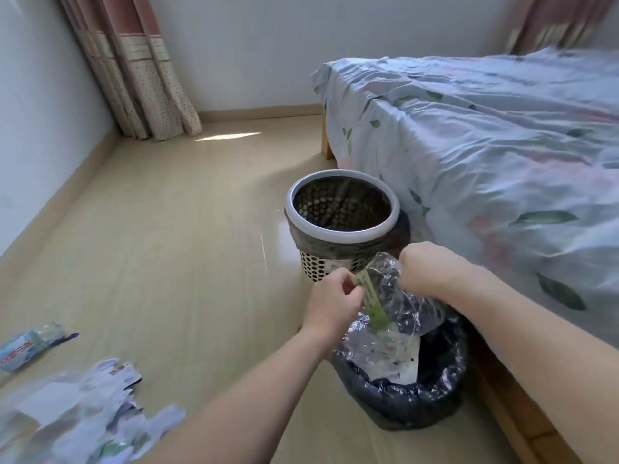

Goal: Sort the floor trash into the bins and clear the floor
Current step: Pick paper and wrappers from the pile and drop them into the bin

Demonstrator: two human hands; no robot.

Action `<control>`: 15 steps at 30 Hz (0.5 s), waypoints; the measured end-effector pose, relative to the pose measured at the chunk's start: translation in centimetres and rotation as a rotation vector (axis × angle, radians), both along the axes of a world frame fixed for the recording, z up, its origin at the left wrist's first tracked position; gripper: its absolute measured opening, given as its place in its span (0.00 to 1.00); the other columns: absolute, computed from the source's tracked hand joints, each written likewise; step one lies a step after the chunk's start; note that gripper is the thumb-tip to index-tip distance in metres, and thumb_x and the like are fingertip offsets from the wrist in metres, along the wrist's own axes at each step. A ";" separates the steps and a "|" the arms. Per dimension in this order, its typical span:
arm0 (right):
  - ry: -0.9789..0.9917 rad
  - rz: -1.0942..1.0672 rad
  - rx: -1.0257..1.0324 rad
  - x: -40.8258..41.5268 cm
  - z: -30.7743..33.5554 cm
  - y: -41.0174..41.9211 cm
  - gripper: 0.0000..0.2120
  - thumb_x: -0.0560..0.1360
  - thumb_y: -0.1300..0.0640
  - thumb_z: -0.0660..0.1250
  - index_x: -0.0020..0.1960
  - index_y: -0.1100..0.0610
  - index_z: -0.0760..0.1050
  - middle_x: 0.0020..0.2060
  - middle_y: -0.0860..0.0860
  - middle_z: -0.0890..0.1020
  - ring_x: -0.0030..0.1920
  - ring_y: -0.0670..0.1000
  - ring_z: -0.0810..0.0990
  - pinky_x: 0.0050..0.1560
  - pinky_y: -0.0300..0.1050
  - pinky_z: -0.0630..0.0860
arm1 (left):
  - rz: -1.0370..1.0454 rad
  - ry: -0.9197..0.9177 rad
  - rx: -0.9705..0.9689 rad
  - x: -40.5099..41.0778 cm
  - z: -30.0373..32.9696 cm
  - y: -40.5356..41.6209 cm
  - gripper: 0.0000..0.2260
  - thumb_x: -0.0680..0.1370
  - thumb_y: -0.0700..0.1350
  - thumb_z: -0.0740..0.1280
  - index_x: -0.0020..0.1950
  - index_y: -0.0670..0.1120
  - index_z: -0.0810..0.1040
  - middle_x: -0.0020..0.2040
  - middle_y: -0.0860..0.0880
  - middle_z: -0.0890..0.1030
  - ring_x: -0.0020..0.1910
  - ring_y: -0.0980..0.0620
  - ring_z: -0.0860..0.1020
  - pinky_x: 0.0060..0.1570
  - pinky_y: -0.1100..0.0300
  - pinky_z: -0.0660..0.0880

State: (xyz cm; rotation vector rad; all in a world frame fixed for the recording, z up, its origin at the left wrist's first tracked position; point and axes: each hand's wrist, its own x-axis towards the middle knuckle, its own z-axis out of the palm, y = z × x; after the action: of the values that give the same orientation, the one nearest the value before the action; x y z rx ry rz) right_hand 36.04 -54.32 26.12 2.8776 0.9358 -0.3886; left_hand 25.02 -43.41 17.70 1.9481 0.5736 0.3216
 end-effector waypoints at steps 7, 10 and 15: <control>0.229 -0.020 -0.045 0.3 -10.4 -2.2 0.11 0.76 0.61 0.63 0.58 0.57 0.76 0.49 0.53 0.79 0.45 0.54 0.78 0.43 0.44 0.75 | 0.021 0.412 0.187 4.8 -5.7 -3.4 0.03 0.73 0.40 0.63 0.40 0.45 0.75 0.41 0.46 0.80 0.42 0.44 0.78 0.40 0.56 0.73; 0.376 -0.001 -0.130 0.5 -13.8 -2.3 0.07 0.75 0.62 0.63 0.51 0.56 0.77 0.40 0.51 0.76 0.41 0.53 0.76 0.40 0.43 0.73 | 0.029 0.486 0.200 6.1 -7.4 -3.6 0.05 0.75 0.37 0.63 0.43 0.44 0.78 0.41 0.47 0.79 0.41 0.46 0.78 0.43 0.56 0.76; 0.631 0.000 -0.206 1.5 -17.6 -2.9 0.04 0.72 0.56 0.65 0.43 0.54 0.77 0.39 0.51 0.80 0.43 0.55 0.81 0.49 0.46 0.80 | -0.003 0.643 0.179 8.0 -9.8 -3.9 0.09 0.77 0.38 0.61 0.52 0.41 0.80 0.51 0.43 0.82 0.51 0.43 0.80 0.50 0.54 0.77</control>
State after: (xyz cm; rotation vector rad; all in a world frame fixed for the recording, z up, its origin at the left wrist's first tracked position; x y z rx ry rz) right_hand 37.52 -57.22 8.56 2.5899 0.8899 -1.3544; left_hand 33.02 -47.28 7.87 2.2225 0.9776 -0.2840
